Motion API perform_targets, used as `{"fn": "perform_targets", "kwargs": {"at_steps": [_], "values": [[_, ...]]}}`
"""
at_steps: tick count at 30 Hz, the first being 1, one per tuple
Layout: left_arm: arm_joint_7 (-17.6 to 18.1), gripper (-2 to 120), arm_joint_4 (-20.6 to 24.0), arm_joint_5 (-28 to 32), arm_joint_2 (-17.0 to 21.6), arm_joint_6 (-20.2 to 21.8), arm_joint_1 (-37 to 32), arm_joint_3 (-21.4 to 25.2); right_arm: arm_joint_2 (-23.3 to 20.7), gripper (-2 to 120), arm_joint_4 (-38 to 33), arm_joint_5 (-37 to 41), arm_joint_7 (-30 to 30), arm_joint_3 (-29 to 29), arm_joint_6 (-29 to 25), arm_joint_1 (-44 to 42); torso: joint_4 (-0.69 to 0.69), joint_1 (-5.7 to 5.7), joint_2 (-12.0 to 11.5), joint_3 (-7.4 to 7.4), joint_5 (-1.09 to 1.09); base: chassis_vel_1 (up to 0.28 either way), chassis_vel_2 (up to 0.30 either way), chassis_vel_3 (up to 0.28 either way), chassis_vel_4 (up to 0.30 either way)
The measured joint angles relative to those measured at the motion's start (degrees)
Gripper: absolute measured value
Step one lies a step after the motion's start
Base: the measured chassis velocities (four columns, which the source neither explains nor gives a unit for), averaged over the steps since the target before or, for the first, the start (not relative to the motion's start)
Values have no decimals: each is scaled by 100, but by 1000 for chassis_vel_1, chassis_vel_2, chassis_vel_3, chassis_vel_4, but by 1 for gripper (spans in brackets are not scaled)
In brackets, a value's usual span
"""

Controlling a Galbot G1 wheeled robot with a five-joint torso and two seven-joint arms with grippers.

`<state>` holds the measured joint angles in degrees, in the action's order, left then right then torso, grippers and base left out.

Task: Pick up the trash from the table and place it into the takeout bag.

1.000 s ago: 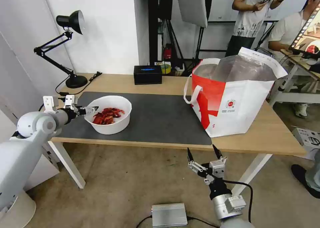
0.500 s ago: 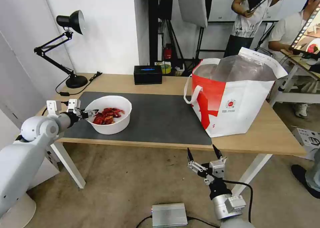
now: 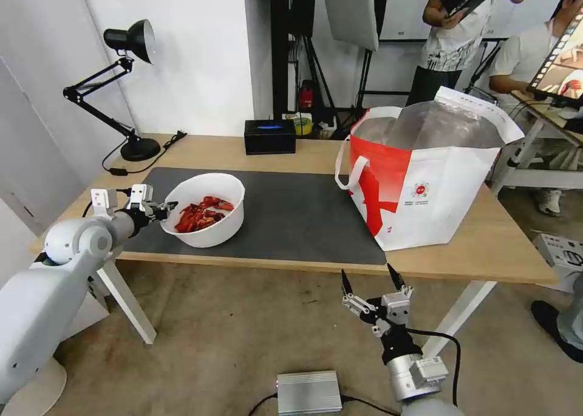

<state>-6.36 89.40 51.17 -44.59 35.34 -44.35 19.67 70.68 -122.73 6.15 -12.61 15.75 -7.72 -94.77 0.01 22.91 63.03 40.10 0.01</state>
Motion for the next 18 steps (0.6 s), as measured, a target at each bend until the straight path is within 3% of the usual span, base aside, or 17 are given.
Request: {"fn": "perform_targets", "kwargs": {"at_steps": [5, 18], "values": [[-80, 0, 87, 7, -1, 11, 44, -80, 0, 100, 0, 0, 0, 0, 0, 0, -1, 0, 0, 0, -1, 0, 0, 0, 0], [-110, 0, 1015, 497, -119, 103, 310, -482, 0, 100, 0, 0, 0, 0, 0, 0, -2, 1, -1, 1, 0, 0, 0, 0, 0]]}}
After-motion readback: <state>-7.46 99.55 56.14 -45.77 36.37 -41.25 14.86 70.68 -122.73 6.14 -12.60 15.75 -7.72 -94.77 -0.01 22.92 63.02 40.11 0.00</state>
